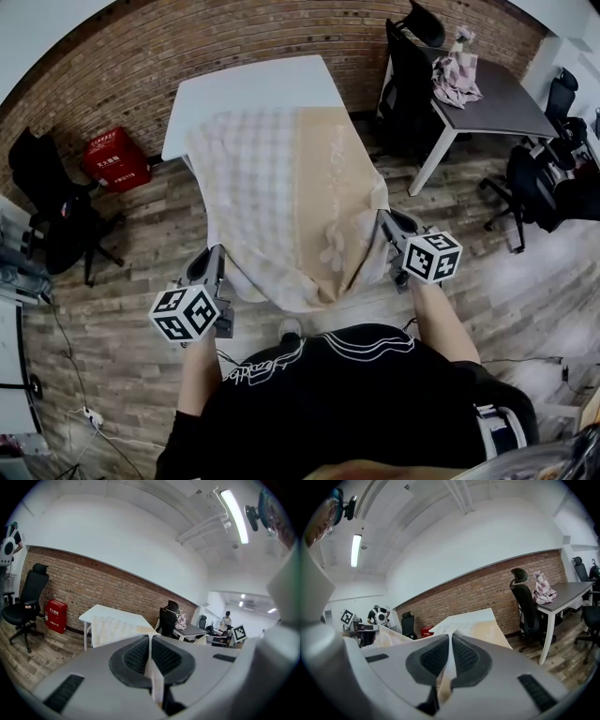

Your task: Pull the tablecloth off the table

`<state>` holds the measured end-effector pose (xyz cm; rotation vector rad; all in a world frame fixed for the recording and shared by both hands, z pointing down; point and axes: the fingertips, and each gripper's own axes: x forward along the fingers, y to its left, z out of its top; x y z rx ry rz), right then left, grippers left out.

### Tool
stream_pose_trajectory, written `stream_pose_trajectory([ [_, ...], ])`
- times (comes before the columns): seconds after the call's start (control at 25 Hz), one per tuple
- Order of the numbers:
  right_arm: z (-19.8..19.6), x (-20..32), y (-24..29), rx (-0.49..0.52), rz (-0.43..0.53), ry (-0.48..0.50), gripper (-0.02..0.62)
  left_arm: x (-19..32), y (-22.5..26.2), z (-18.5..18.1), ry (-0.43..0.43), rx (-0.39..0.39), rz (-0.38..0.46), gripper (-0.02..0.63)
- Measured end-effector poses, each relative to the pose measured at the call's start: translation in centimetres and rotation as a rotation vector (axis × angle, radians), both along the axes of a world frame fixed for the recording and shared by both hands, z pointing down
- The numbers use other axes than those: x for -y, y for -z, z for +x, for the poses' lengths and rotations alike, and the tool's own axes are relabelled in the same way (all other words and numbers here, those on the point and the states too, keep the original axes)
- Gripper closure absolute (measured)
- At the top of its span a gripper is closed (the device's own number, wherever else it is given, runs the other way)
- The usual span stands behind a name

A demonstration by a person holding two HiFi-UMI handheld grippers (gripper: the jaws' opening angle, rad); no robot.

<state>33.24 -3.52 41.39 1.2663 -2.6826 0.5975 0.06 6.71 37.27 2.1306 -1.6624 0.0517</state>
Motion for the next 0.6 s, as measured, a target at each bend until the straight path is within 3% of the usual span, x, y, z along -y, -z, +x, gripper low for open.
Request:
stream_pose_trajectory([
  [0.6,4.4,-3.0,-1.6,0.018,-0.031,-0.025,0.597,-1.8,-1.5,4.3,-0.028,0.005,-0.039,0.601],
])
